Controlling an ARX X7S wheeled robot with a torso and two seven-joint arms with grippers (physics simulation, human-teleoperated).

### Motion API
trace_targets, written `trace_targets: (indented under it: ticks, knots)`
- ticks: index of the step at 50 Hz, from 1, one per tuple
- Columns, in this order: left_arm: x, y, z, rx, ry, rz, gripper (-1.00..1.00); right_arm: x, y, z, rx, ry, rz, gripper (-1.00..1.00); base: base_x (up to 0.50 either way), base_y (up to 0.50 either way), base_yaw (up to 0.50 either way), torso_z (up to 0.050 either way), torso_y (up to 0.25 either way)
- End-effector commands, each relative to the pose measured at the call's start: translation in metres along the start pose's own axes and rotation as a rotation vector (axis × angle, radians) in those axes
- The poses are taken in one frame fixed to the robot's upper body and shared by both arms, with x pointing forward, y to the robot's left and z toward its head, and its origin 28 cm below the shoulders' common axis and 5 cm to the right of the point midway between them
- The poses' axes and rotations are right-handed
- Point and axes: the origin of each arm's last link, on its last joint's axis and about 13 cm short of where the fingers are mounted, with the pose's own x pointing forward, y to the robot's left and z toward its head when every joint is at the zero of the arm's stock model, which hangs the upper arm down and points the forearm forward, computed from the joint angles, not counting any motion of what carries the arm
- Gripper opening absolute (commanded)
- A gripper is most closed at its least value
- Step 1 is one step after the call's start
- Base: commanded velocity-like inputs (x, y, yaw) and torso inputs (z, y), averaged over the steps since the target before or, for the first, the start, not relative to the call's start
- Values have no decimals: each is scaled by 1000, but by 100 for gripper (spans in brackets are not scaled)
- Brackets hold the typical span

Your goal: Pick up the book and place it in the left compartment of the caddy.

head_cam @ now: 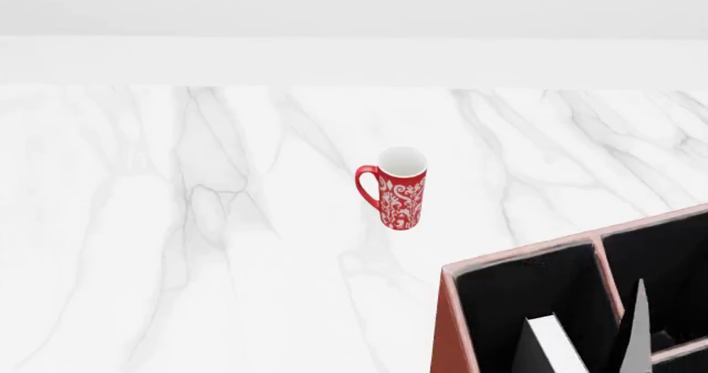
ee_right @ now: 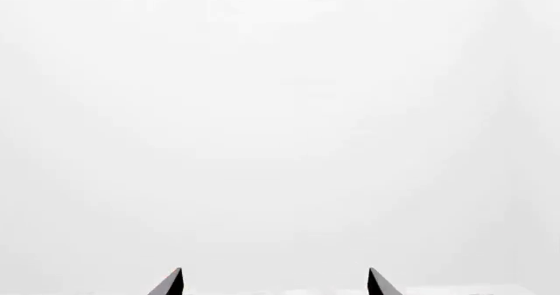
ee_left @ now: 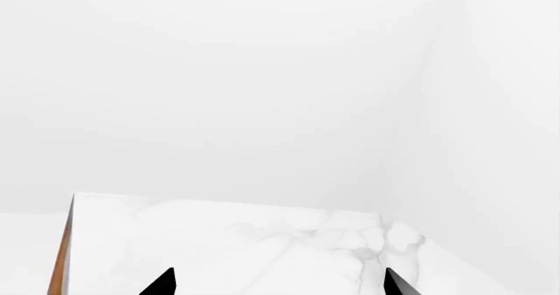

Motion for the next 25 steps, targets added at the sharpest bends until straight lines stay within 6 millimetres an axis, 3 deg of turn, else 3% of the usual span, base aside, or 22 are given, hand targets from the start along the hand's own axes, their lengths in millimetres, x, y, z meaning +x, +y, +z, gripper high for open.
trace_targets:
  ticks: [1, 8, 16, 25]
  knots:
    - [-7, -1, -2, 3, -7, -105, 100, -9, 4, 51, 35, -179, -6, 100, 0, 0, 0, 0, 0]
    - [-7, -1, -1, -1, -7, -104, 100, -8, 22, 69, 45, -287, -23, 100, 0, 0, 0, 0, 0]
    - [-7, -1, -1, -6, -8, -105, 100, -14, 48, 104, 78, -404, 9, 100, 0, 0, 0, 0, 0]
    - [-7, -1, -1, -9, -10, -106, 100, -9, 49, 113, 116, -485, 52, 100, 0, 0, 0, 0, 0]
